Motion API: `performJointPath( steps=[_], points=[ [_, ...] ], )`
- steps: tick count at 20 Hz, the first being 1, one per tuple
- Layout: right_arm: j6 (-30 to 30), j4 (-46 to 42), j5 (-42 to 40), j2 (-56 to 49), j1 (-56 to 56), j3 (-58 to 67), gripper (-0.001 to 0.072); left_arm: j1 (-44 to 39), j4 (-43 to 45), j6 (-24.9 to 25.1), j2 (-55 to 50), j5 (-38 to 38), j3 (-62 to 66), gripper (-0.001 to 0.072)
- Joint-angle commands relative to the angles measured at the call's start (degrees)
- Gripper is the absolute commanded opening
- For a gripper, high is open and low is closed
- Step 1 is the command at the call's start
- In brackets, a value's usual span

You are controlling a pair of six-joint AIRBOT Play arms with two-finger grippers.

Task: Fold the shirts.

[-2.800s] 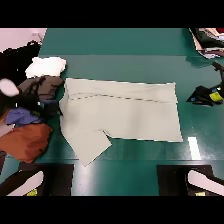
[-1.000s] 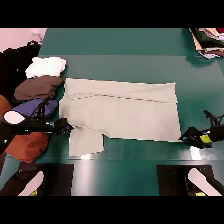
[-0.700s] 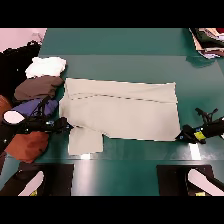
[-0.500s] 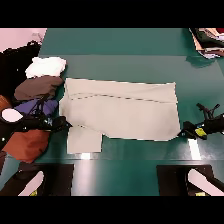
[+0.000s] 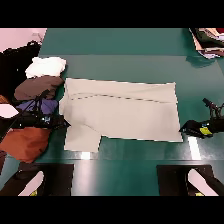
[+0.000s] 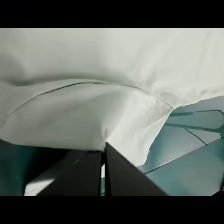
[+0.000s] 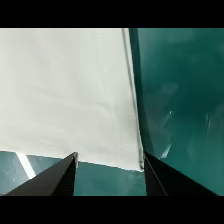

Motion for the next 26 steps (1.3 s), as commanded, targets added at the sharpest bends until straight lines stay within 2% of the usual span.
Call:
performJointPath(
  steps=[1, 2, 6, 8, 9, 10, 12, 17, 21, 24, 26],
  points=[
    [0.0, -0.8, 0.7, -3.9, 0.6, 0.1, 0.0468, 0.0, 0.3, 0.1, 0.0, -1.4, 0.2, 0.0026],
    [0.0, -0.5, 0.9, -5.9, 1.2, 0.1, 0.0439, 0.0, 0.3, 0.1, 0.0, -1.4, 0.2, 0.0026],
    [0.0, -0.9, 1.2, -10.3, 4.3, 0.1, 0.0423, 0.0, 1.4, 0.0, 0.0, -2.0, 0.2, 0.0027],
    [0.1, -1.0, 1.8, -10.7, 5.4, 0.1, 0.0305, 0.0, 4.7, -0.5, 0.1, -3.0, 0.2, 0.0026],
    [0.0, -1.0, 2.1, -10.7, 5.5, 0.1, 0.0293, 0.0, 6.2, -0.9, 0.1, -3.6, 0.2, 0.0026],
    [0.0, -1.0, 3.0, -10.6, 5.5, 0.1, 0.0125, 0.0, 7.5, -1.9, 0.1, -4.5, 0.2, 0.0026],
    [0.0, -2.3, 4.6, -9.0, 4.9, 0.1, 0.0015, 0.0, 7.6, -2.1, 0.3, -6.1, 0.2, 0.0025],
    [0.0, -11.6, 12.4, 1.7, 4.1, 0.1, 0.0014, 0.0, 6.9, -2.4, 1.6, -11.6, 0.2, 0.0025],
    [0.0, -11.5, 18.8, 11.8, -2.5, 0.1, 0.0014, 0.0, 6.3, -8.4, 13.0, -15.6, 0.6, 0.0024],
    [1.1, -11.3, 19.9, 16.0, -5.2, 1.2, 0.0013, 0.0, 5.6, -9.4, 15.3, -20.5, 5.6, 0.0024],
    [3.1, -9.2, 18.4, 16.0, -4.1, 4.3, 0.0013, 0.0, 5.6, -9.3, 14.8, -17.0, 9.7, 0.0024]
  ],
)
